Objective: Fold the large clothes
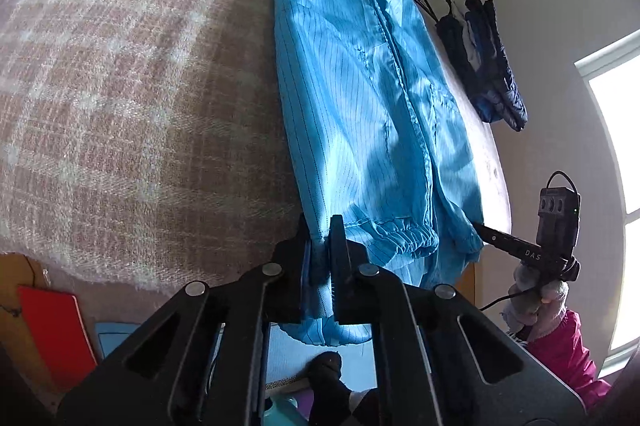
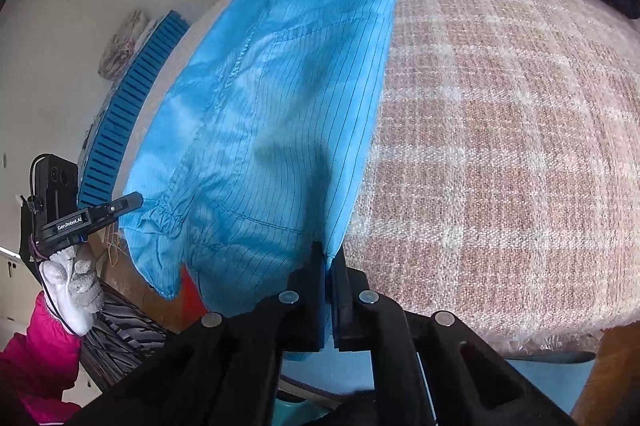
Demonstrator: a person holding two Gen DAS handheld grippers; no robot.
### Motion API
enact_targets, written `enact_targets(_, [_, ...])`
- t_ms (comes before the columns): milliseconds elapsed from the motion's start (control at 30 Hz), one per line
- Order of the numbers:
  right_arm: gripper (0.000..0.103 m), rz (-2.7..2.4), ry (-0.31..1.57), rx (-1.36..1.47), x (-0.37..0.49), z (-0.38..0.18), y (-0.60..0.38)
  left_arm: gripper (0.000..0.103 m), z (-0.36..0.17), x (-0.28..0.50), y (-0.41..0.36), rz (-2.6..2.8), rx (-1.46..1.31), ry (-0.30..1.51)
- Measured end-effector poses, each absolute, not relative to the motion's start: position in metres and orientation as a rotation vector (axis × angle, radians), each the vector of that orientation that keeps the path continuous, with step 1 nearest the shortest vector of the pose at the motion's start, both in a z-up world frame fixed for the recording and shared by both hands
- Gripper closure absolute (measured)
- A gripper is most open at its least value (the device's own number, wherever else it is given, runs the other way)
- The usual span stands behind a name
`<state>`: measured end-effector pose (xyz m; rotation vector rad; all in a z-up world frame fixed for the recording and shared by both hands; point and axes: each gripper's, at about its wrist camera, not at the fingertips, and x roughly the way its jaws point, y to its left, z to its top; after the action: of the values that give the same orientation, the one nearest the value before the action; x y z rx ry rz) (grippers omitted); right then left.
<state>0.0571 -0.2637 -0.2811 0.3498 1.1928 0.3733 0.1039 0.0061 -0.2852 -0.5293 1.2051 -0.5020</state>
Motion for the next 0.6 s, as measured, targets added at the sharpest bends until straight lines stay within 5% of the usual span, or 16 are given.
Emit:
enact_targets(67, [0.091,0.381,1.186,0.383,0.055,-0.280,-0.270,0.084,-0.291,0.102,0.017,-0.509,-0.584,1.209])
enact_targets(133, [0.068,0.418,1.178,0.458,0.053,-0.283,-0.277,0.081,-0.298,0.102,0.016,-0.528,-0.619,1.226])
enact_targets(200, [0.071,0.426,1.174,0.475,0.053,-0.286,-0.278,0.082,-0.303,0.103,0.013,-0.551,-0.640,1.221])
enact_targets(267, [0.080,0.447,1.179,0.490,0.056,-0.288,-0.276,0.098,-0.303,0.106,0.007,-0.559,-0.621,1.230])
enact_targets(333, [0.099,0.443,1.190,0.478,0.058,-0.290,-0.272,0.101,-0.299,0.105,0.002,-0.556,-0.605,1.217])
enact_targets(600, [0.103,0.473,1.197,0.455,0.026,-0.263,-0.269,0.102,-0.274,0.065,0.014,-0.601,-0.612,1.222])
